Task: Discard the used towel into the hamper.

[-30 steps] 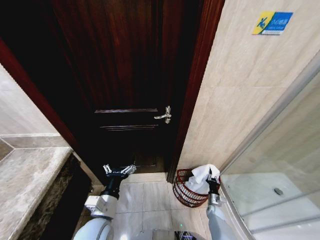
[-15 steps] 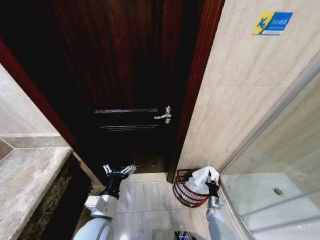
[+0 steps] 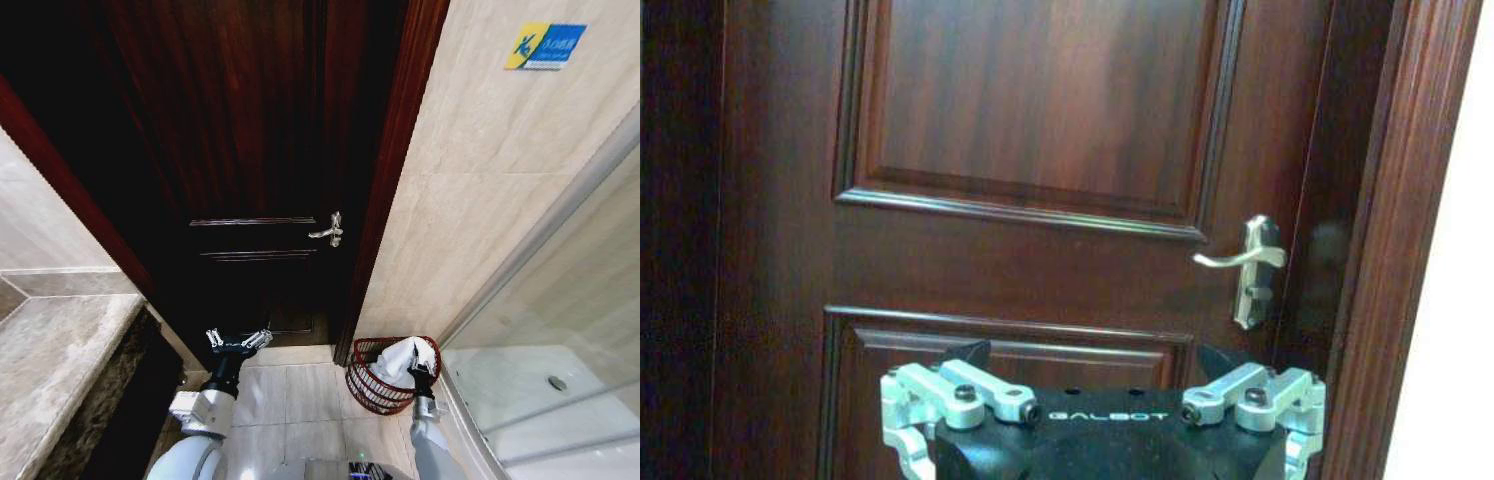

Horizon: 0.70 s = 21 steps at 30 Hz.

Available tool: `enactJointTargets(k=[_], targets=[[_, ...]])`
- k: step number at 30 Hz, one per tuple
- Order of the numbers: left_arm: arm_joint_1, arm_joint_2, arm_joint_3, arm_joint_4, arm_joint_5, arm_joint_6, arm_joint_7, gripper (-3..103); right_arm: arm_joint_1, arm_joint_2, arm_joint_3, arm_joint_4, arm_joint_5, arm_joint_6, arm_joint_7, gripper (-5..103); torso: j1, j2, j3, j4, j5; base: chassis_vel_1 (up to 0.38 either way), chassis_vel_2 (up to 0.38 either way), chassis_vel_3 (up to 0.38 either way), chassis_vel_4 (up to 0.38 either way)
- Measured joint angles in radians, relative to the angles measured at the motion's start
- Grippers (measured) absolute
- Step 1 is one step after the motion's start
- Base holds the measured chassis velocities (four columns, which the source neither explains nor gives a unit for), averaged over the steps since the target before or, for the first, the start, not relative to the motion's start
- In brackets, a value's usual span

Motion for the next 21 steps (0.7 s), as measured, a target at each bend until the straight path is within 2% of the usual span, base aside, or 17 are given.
enactJointTargets(k=[21], targets=[[0.000, 0.000, 0.000, 0.000, 0.000, 0.000, 0.000, 100, 0.020, -0.002, 0.006, -0.047, -0.018, 0.000, -0.005, 6, 0.000, 0.000, 0.000, 0.0000, 0.0000, 0.000, 0.000, 0.000, 0.000]])
